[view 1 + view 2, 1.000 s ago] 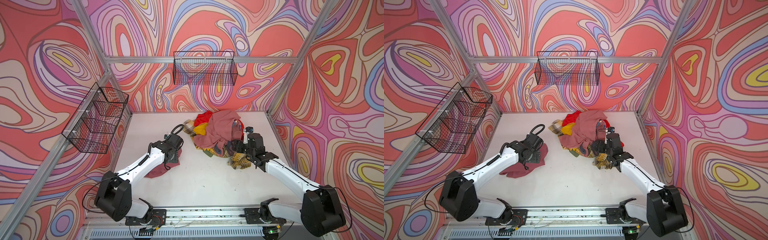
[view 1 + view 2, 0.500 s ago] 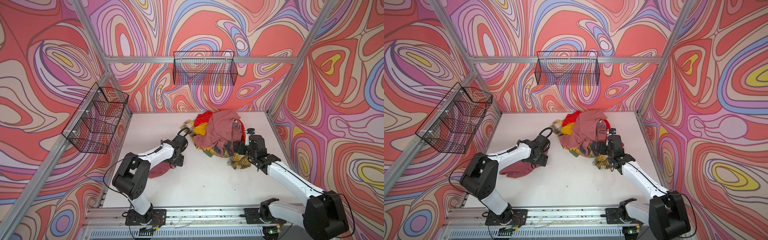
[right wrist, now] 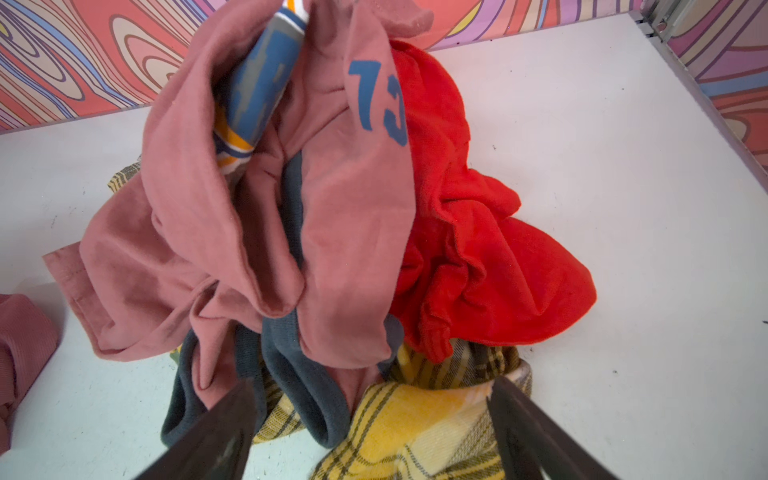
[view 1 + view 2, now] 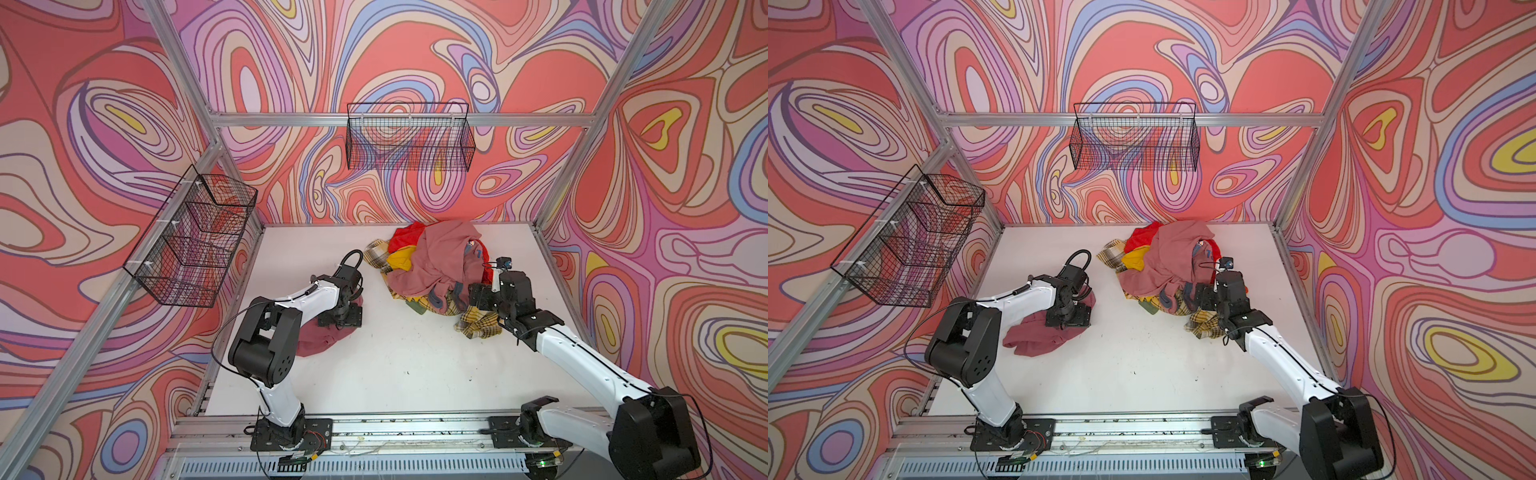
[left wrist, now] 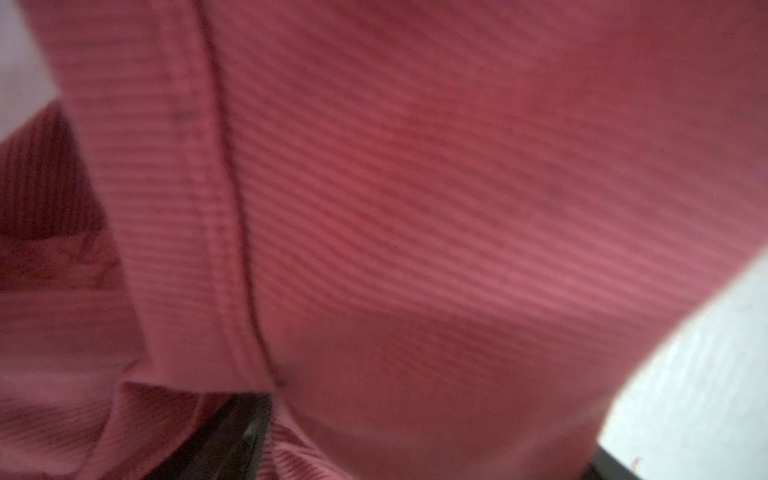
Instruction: Pick out a specific cloth from the pile
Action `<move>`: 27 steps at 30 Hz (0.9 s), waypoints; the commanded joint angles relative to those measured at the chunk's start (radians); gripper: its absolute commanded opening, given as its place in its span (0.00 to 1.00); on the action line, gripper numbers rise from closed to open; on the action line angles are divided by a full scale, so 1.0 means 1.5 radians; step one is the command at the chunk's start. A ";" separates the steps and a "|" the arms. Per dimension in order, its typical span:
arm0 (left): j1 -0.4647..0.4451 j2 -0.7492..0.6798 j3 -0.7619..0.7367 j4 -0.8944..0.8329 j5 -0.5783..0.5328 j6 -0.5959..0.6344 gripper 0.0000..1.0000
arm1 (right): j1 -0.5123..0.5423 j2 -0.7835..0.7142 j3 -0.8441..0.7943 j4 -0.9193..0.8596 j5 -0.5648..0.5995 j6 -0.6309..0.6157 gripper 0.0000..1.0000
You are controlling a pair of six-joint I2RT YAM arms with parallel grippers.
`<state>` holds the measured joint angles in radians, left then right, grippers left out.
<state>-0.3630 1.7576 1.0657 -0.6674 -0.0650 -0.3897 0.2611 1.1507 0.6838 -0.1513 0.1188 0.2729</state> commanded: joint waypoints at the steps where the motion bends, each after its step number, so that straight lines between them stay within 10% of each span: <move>1: 0.008 0.034 -0.015 0.000 0.031 0.001 0.72 | -0.004 -0.010 -0.004 -0.009 0.008 -0.006 0.91; 12: 0.023 -0.012 -0.047 0.046 0.072 0.006 0.00 | -0.004 -0.028 -0.004 -0.020 0.019 -0.007 0.91; 27: 0.023 -0.187 -0.019 0.031 -0.024 -0.023 0.00 | -0.004 -0.040 -0.006 -0.018 0.006 -0.001 0.91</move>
<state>-0.3267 1.5280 0.9928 -0.5949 -0.0406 -0.4042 0.2611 1.1095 0.6838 -0.1730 0.1299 0.2737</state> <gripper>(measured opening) 0.113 0.906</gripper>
